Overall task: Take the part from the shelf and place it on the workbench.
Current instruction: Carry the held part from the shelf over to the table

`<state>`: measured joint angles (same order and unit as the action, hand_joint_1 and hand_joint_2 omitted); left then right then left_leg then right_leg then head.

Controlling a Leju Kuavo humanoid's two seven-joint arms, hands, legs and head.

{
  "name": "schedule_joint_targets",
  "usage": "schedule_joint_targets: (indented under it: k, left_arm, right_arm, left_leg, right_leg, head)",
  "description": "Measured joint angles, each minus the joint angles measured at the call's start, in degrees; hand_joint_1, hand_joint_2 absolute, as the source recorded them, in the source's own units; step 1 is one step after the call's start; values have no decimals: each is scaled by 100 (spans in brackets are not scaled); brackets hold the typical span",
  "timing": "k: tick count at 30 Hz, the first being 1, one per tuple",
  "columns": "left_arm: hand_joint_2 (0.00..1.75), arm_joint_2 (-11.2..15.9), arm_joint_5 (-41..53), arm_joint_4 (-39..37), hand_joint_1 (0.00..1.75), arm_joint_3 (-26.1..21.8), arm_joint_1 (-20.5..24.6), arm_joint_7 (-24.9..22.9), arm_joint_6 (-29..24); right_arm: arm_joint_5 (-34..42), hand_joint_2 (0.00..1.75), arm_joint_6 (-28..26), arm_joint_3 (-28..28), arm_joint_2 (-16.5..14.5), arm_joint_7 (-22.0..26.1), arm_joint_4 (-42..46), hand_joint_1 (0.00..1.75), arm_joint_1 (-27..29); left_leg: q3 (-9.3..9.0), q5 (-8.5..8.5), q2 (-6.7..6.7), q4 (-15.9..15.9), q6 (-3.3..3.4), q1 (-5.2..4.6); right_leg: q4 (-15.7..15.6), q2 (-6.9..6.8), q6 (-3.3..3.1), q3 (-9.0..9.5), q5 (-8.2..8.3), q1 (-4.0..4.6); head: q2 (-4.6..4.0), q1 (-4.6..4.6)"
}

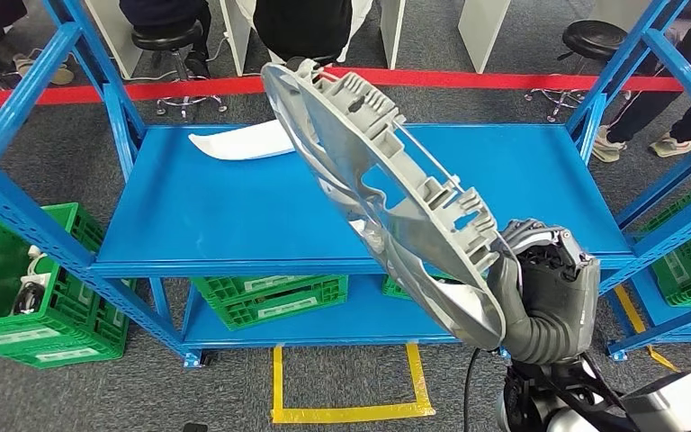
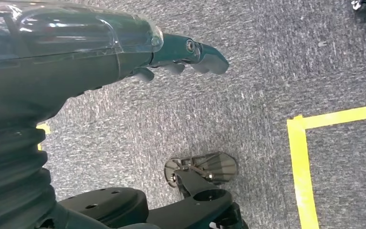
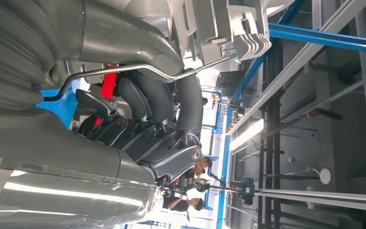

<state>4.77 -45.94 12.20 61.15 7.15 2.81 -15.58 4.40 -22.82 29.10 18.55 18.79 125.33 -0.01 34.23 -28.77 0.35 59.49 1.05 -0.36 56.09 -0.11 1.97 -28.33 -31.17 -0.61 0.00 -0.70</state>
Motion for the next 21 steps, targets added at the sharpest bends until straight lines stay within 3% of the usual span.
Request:
schedule_joint_targets:
  k: [2, 3, 6, 7, 8, 9, 12, 14, 17, 19, 21]
  left_arm:
    - [175, -8, -14, 2, 0, -8, -2, -8, 17]
    - [175, -15, -18, 3, 0, -19, -2, -14, 39]
    - [175, -53, -7, 4, 0, -47, -6, -26, 123]
    - [175, -73, 4, 4, 0, -50, -11, -26, 146]
    - [175, -97, 21, 5, 0, -52, -16, -26, 168]
    - [175, -123, 47, 5, 0, -55, -20, -31, 195]
    - [175, -205, 178, 6, 0, -57, -21, -140, 292]
    - [175, -256, 250, 4, 0, -56, -26, -301, 355]
    - [175, -336, 299, 2, 0, -56, -53, -480, 408]
    - [175, -394, 323, 2, 0, -56, -59, -516, 414]
    - [175, -457, 361, 2, 0, -55, -59, -522, 419]
  right_arm:
    - [-37, 175, -45, 19, -2, -20, 37, 175, 30]
    - [-51, 175, -78, 27, -3, -24, 64, 175, 56]
    - [-70, 175, -206, 54, -5, -37, 138, 175, 170]
    - [-57, 175, -255, 56, -2, -51, 158, 175, 223]
    - [-41, 175, -305, 51, 4, -80, 181, 175, 278]
    - [-27, 175, -351, 44, 16, -130, 208, 175, 326]
    - [-25, 175, -463, 13, 87, -386, 328, 175, 403]
    - [-33, 175, -517, -31, 156, -582, 428, 175, 429]
    - [-17, 175, -580, -104, 243, -765, 558, 175, 474]
    - [2, 175, -601, -151, 275, -800, 624, 175, 484]
    - [26, 175, -611, -190, 290, -814, 671, 175, 486]
  left_leg:
    - [-38, 54, 2, -92, 44, 29]
    - [-54, 90, 3, -138, 56, 48]
    - [-60, 121, 5, -176, 65, 65]
    - [-59, 122, 1, -175, 63, 66]
    - [-58, 125, -8, -173, 55, 69]
    - [-58, 128, -20, -169, 44, 75]
    - [-35, 136, -61, -128, -38, 73]
    - [20, 165, -78, -94, -121, 51]
    - [82, 150, -66, -48, -226, 58]
    - [203, -184, -45, 301, -273, 78]
    - [424, -685, -34, 1021, -303, 89]
  right_leg:
    - [27, 5, 36, -9, -46, -8]
    - [171, 9, 48, -69, -154, -8]
    - [1199, 13, 92, -519, -691, -23]
    - [1483, 13, 107, -647, -770, -34]
    - [1573, 12, 117, -696, -731, -45]
    - [1446, 11, 125, -650, -583, -59]
    - [429, 16, 128, -237, -9, -100]
    - [143, 26, 68, -152, 79, -96]
    - [144, 14, -74, -219, 142, -90]
    - [130, -10, -175, -274, 208, -94]
    - [137, -25, -229, -361, 271, -68]
  head:
    - [0, 4]
    - [0, -10]
    - [0, -67]
    - [0, -73]
    - [0, -77]
    - [0, -83]
    - [0, -125]
    - [0, -137]
    - [0, -81]
    - [0, -11]
    - [0, 70]
